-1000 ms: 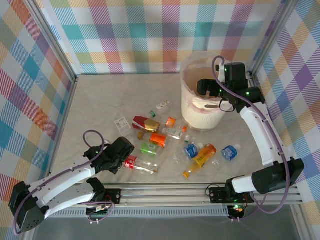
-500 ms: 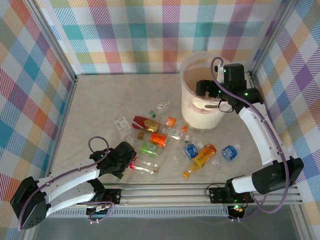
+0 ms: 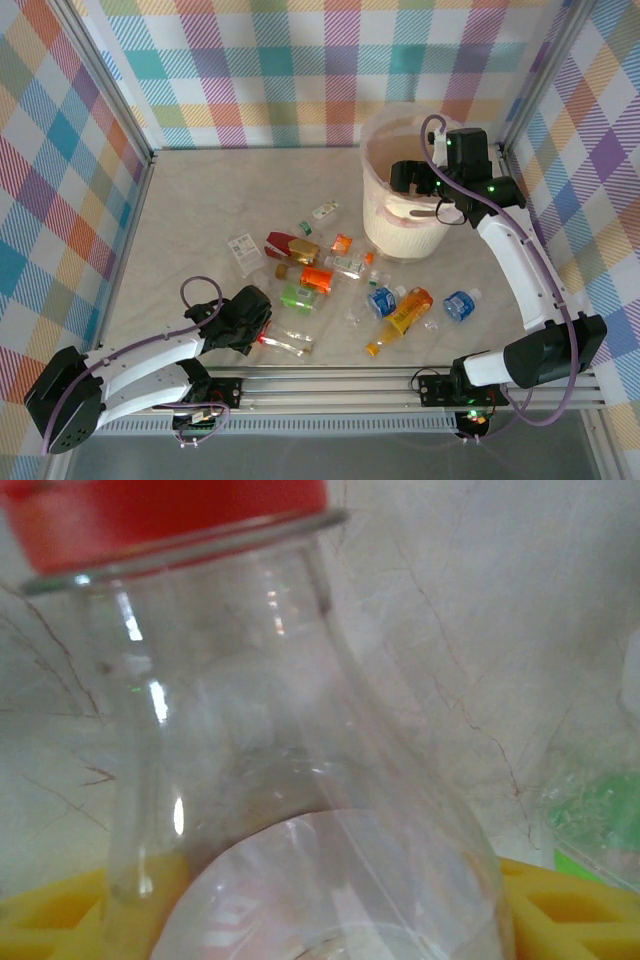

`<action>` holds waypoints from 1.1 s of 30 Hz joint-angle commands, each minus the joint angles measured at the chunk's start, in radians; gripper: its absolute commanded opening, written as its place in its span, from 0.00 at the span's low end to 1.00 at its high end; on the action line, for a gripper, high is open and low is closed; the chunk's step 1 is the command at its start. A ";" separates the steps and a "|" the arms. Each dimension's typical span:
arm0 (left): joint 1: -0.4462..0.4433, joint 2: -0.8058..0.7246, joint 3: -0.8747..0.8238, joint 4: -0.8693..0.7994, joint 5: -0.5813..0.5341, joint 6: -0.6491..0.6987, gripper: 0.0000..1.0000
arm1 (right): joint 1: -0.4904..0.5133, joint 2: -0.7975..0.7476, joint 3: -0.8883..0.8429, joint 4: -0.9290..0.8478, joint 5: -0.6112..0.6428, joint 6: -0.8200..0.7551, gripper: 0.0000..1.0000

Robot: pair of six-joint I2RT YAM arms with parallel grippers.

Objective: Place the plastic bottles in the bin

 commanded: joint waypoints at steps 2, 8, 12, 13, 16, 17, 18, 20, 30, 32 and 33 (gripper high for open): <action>0.027 0.037 -0.020 0.130 -0.021 -0.006 0.59 | -0.002 -0.024 -0.017 0.015 -0.019 0.009 1.00; 0.037 -0.004 0.039 0.028 -0.094 0.033 0.50 | -0.002 -0.030 -0.021 0.020 -0.033 0.008 1.00; 0.042 -0.093 0.094 -0.085 -0.177 0.099 0.46 | -0.002 -0.038 -0.022 0.019 -0.051 0.008 1.00; 0.045 -0.118 0.109 -0.111 -0.201 0.113 0.46 | -0.002 -0.040 -0.023 0.019 -0.052 0.008 1.00; 0.047 -0.201 0.164 -0.203 -0.292 0.170 0.43 | -0.002 -0.053 -0.028 0.028 -0.052 0.010 1.00; 0.047 -0.223 0.180 -0.221 -0.317 0.191 0.42 | -0.003 -0.058 -0.030 0.034 -0.055 0.011 1.00; 0.047 -0.251 0.199 -0.235 -0.347 0.228 0.41 | -0.002 -0.064 -0.032 0.040 -0.060 0.014 1.00; 0.046 -0.282 0.225 -0.228 -0.389 0.302 0.39 | -0.002 -0.074 -0.036 0.054 -0.075 0.018 1.00; 0.048 -0.175 0.431 0.036 -0.409 0.924 0.32 | -0.003 -0.123 -0.056 0.127 -0.211 0.053 1.00; 0.049 -0.132 0.472 0.112 -0.378 1.047 0.30 | -0.003 -0.138 -0.071 0.156 -0.246 0.064 1.00; 0.049 -0.110 0.486 0.163 -0.352 1.117 0.29 | -0.002 -0.146 -0.080 0.173 -0.264 0.072 1.00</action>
